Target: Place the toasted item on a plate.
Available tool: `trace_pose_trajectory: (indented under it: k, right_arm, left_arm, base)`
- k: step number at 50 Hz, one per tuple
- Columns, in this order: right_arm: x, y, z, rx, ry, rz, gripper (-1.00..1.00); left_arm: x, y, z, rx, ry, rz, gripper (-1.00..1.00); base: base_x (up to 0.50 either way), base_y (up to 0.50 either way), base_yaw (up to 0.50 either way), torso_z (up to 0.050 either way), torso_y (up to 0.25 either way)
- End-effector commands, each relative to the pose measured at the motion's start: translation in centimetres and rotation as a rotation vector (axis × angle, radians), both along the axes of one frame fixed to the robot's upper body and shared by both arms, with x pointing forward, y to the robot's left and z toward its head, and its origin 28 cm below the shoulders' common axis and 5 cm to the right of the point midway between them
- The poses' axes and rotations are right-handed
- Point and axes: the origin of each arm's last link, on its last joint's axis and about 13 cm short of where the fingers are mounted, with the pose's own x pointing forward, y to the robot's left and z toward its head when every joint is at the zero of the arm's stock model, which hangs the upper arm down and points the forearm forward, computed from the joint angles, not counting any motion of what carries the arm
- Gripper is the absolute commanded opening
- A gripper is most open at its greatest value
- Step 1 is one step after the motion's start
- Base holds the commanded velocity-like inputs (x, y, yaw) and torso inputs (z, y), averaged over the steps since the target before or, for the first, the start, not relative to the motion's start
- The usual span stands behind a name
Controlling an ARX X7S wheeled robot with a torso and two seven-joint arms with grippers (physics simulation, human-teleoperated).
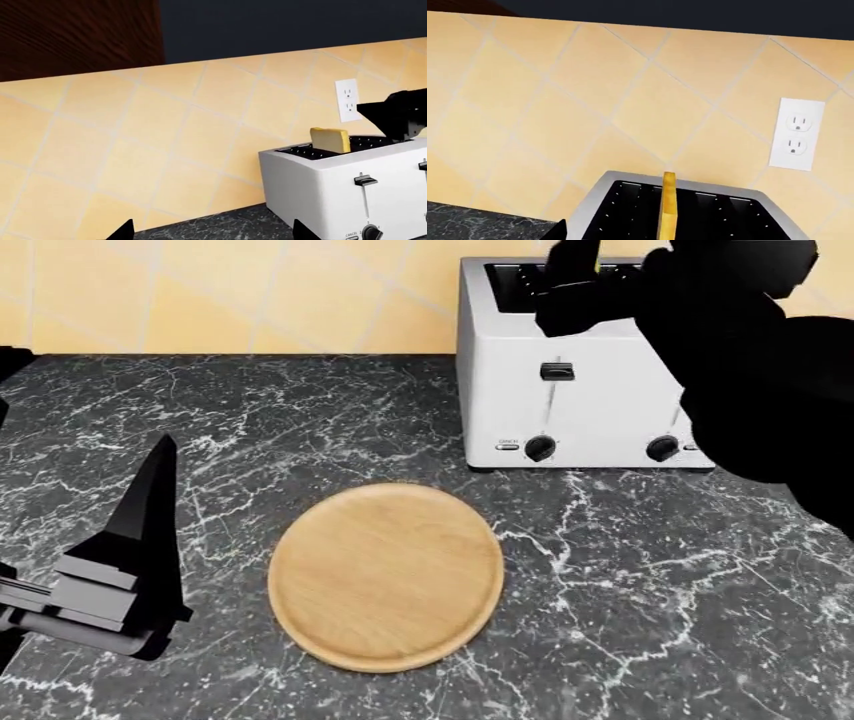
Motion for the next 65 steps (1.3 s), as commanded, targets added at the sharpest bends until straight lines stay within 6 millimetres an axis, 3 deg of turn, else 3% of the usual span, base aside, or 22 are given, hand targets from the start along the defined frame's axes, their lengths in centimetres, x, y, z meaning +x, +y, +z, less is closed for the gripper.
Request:
trace_pose_trajectory:
  k: [1,13,37,65]
  right_arm:
    - [2.1,-0.3,0.4,0.017,0.024,-0.054,1.0]
    - [4.3,-0.1,1.2,0.017,0.046,-0.089,1.0]
    - [6.9,0.1,1.4,0.001,0.133,-0.104,1.0]
    - [8.3,-0.4,2.2,0.01,0.245,-0.117,1.0]
  left_arm:
    - [0.0,0.0,-0.1,-0.001,0.003,0.001,1.0]
    - [-0.1,0.1,-0.1,-0.005,0.006,0.004,1.0]
    - [-0.2,0.1,-0.5,-0.012,0.02,0.006,1.0]
    - [-0.2,0.1,-0.7,-0.016,0.029,0.006,1.0]
  base:
    - [0.0,0.0,0.0,0.0,0.0]
    - [0.0,0.0,0.0,0.0,0.0]
    - [0.0,0.0,0.0,0.0,0.0]
    - [0.0,0.0,0.0,0.0,0.0]
